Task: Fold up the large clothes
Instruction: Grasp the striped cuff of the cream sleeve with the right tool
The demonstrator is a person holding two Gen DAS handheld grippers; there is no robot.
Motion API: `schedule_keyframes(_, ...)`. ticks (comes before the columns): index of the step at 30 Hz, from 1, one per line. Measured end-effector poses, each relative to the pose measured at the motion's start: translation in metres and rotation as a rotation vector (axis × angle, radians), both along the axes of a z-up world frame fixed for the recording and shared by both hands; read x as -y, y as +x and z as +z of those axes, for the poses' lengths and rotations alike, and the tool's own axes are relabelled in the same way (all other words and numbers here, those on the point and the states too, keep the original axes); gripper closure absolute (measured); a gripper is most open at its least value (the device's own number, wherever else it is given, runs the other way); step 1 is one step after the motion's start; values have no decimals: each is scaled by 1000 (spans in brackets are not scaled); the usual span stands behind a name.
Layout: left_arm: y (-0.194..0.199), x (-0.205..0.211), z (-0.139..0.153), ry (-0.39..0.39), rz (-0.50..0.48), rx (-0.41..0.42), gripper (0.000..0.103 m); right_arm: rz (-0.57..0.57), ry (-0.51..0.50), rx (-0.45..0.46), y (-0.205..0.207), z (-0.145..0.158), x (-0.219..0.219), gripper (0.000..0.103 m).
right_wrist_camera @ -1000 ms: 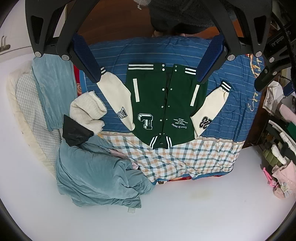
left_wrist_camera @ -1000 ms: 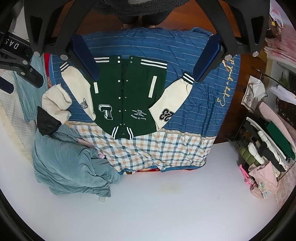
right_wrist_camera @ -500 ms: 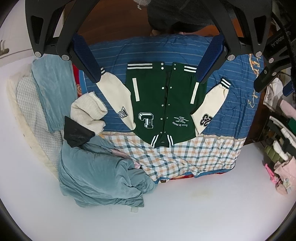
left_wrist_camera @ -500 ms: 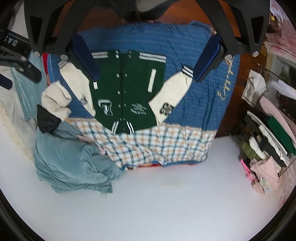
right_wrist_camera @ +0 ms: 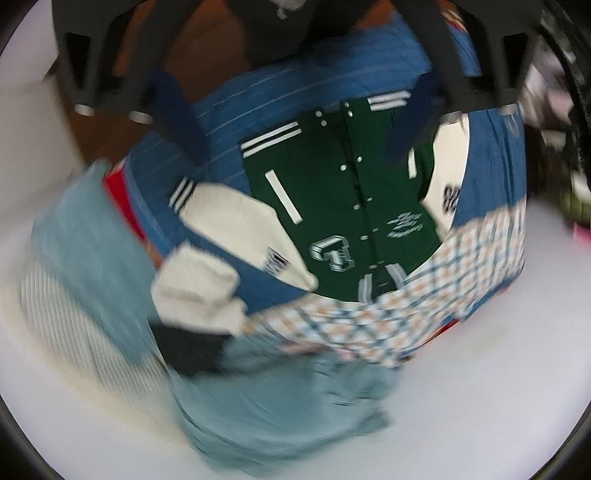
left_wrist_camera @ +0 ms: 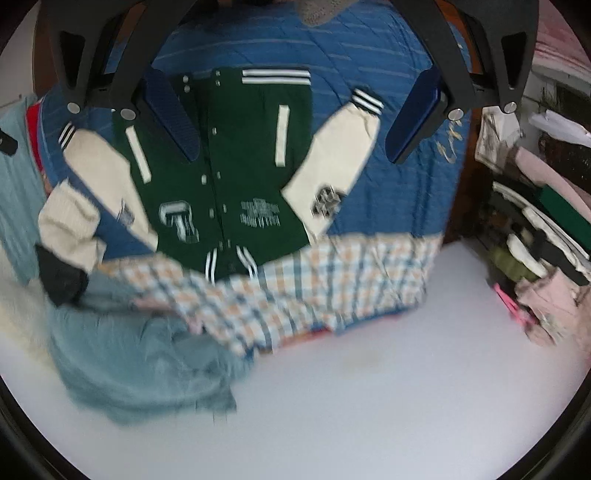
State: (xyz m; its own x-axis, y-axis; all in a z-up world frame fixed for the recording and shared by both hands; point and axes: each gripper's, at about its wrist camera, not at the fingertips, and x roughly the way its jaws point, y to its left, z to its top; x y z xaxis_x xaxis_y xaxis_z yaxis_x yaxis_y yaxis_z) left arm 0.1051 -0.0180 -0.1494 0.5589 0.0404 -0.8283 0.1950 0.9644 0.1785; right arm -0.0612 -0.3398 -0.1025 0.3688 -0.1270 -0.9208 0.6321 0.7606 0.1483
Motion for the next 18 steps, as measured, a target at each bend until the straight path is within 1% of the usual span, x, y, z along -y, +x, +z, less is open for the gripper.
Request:
schedule_keyframes(1,5,4,-9,-2,6,-13,0,-70,48,-17,-5,-32,22,33)
schedule_keyframes(2,13,10,-23,5,18,-30,0,-113,86,-24,-11,-55,35,33)
schedule_keyframes(4,29,25,-59,40,50,-57,0,-234,208,-30,-25,-112,70,33)
schedule_keyframes(5,34,31,-73,57,64,-67,0,-275,259,-29,-31,-137,85,32)
schedule_keyframes(6,41,34,-86,74,79,-80,0,-325,321,-36,-37,-171,103,32)
schedule_keyframes(7,48,41,-105,100,99,-103,0,-365,361,-39,-42,-200,116,32)
schedule_keyframes(8,53,42,-115,114,111,-120,0,-403,406,-33,-46,-231,131,32)
schedule_keyframes(9,60,46,-133,133,131,-151,0,-428,431,-32,-47,-252,142,31)
schedule_keyframes(10,65,47,-148,145,143,-180,0,-482,468,-37,-50,-287,159,31)
schedule_keyframes(11,72,49,-172,167,158,-220,0,-526,496,-23,-52,-315,174,31)
schedule_keyframes(12,79,53,-189,191,164,-242,0,-558,512,-19,-50,-335,180,31)
schedule_keyframes(13,85,56,-210,220,167,-258,0,-617,523,-8,-51,-365,195,31)
schedule_keyframes(14,89,59,-222,239,167,-263,0,-666,540,5,-51,-390,207,31)
schedule_keyframes(15,95,62,-242,272,167,-267,0,-704,551,15,-49,-406,213,31)
schedule_keyframes(16,100,65,-256,297,169,-269,0,-749,558,37,-49,-425,223,31)
schedule_keyframes(17,107,66,-276,325,178,-274,0,-802,564,54,-49,-447,232,31)
schedule_keyframes(18,112,67,-288,330,186,-281,0,-839,569,63,-48,-462,239,31)
